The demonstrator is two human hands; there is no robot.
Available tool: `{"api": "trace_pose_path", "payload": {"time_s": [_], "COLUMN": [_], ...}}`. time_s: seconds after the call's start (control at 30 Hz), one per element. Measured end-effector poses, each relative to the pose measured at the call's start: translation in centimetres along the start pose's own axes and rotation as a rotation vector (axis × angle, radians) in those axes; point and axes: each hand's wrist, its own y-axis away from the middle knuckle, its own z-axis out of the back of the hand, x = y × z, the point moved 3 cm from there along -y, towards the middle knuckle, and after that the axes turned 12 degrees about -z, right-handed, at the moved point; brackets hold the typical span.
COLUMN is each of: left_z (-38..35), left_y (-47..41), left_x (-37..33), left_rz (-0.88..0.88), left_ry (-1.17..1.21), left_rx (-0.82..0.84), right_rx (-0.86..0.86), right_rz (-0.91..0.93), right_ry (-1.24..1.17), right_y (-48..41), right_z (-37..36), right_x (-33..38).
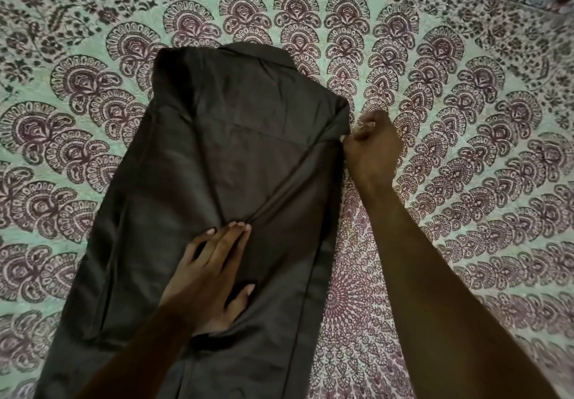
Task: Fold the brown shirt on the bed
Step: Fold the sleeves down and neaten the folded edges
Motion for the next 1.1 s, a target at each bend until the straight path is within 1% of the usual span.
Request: {"api": "trace_pose_path", "payload": {"time_s": [0.03,0.07,0.1,0.17,0.2,0.23,0.27,0.33,0.37,0.47,0.57,0.63,0.7,0.73,0.77,0.8,0.87,0.9,0.97,1.03,1.07,1.1], "left_z": [0.0,0.0,0.0,0.0,0.0,0.0,0.0,0.0,0.0,0.1,0.1,0.1,0.1,0.1,0.2,0.2,0.2,0.1,0.0,0.1,0.2,0.3], "left_y": [-0.1,-0.1,0.0,0.0,0.1,0.1,0.1,0.1,0.1,0.1,0.0,-0.1,0.0,0.0,0.0,0.0,-0.1,0.0,0.0,0.0,0.0,0.0], "left_x": [0.0,0.0,0.1,0.1,0.1,0.1,0.1,0.1,0.1,0.1,0.2,0.2,0.2,0.2,0.2,0.2,0.3,0.3,0.3,0.2,0.2,0.2], "left_rz": [0.001,0.005,0.008,0.014,0.015,0.016,0.016,0.018,0.019,0.021,0.029,0.029,0.030,0.030,0.029,0.027,0.026,0.026,0.025,0.018,0.017,0.018], "left_ry": [0.003,0.005,0.006,0.011,0.012,0.013,0.013,0.016,0.017,0.016,0.021,0.032,0.035,0.035,0.032,0.029,0.020,0.016,0.011,-0.010,-0.021,-0.031], "left_rx": [0.002,0.006,0.012,0.022,0.025,0.026,0.028,0.033,0.036,0.042,0.045,0.052,0.051,0.048,0.045,0.043,0.043,0.046,0.046,0.036,0.028,0.020], "right_rx": [-0.021,-0.007,0.048,0.210,0.296,0.389,0.473,0.555,0.555,0.485,0.364,0.223,0.079,0.065,0.105,0.185,0.313,0.325,0.282,0.242,0.219,0.190], "right_rz": [0.116,0.229,0.340,0.568,0.635,0.654,0.635,0.621,0.654,0.755,0.732,0.630,0.582,0.597,0.628,0.646,0.599,0.547,0.417,0.294,0.271,0.286], "right_ry": [0.054,0.130,0.219,0.428,0.530,0.619,0.682,0.750,0.762,0.709,0.682,0.620,0.515,0.501,0.534,0.607,0.776,0.830,0.860,0.824,0.794,0.769], "right_y": [0.1,-0.2,-0.5,-1.2,-1.5,-1.6,-1.8,-2.0,-2.0,-1.5,0.1,1.7,4.0,5.7,7.5,9.2,10.9,10.7,9.1,7.5,7.2,7.5], "right_z": [0.1,-0.1,-0.4,-1.1,-1.5,-1.7,-2.0,-2.5,-2.6,-3.4,-4.0,-3.3,-2.2,-1.9,-1.8,-1.8,-1.5,-1.3,-0.9,-0.8,-0.7,-0.6], "right_x": [0.4,0.9,1.4,2.3,2.7,3.2,3.6,4.7,5.3,5.8,4.4,3.3,2.3,1.6,0.6,-0.6,-3.3,-4.4,-5.3,-4.8,-4.3,-3.8]}}
